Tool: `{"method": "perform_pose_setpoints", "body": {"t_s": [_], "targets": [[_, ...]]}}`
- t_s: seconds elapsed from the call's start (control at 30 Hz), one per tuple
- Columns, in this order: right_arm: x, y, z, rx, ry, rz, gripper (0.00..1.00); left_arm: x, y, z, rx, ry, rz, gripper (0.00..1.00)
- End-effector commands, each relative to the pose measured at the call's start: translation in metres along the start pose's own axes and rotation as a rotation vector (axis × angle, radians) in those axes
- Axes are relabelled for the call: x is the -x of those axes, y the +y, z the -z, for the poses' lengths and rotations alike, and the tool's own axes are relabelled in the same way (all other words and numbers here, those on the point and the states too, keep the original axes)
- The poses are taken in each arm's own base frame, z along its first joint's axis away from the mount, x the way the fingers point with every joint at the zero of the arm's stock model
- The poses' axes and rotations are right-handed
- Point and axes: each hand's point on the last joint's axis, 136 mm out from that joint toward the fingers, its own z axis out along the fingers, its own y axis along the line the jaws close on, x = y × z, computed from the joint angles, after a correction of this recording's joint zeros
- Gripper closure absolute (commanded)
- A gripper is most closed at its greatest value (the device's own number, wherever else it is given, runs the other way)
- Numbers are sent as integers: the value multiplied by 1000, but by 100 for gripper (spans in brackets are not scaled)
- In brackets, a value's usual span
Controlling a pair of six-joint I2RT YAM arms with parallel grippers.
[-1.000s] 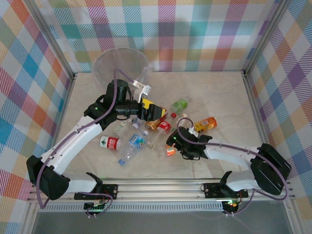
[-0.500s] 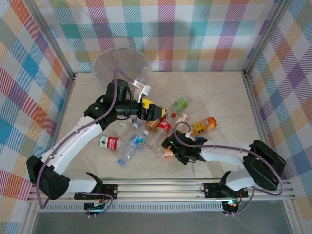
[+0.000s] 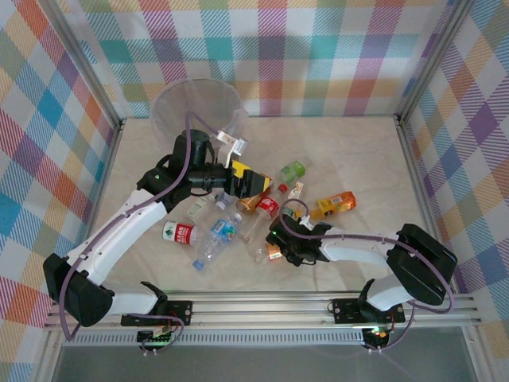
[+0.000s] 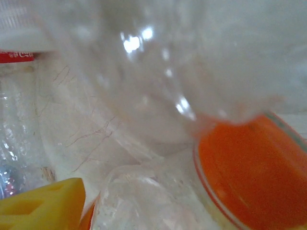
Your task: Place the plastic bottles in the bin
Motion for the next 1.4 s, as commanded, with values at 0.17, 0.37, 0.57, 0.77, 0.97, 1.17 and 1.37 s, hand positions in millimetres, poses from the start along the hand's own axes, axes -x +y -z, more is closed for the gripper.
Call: {"method": "perform_pose_setpoints", "body": {"t_s": [0.17,0.37,0.57,0.77,0.97,1.17,1.37], "targets": [[22,29,4,97,-61,101,37,5,-9,4,-20,-4,-28,0],[31,32,25,115,-104,248,44,4,-9,2,-26,4,-28,0],[35,30,39,126,-124,341,49,3,-9,1,-32,12,-26,0],[48,36,68,148,-191,449,50,2,-14,4,-44,26,-45,0],[73,44,113,191,-288,532,50,-4,-24,-4,-136,63,-34,0],[100,66,170,285,-398,598,50,-13,-34,-15,-240,112,-8,0],[108,106,214,429,-431,605,49,-21,-44,-27,-305,128,7,1]]}}
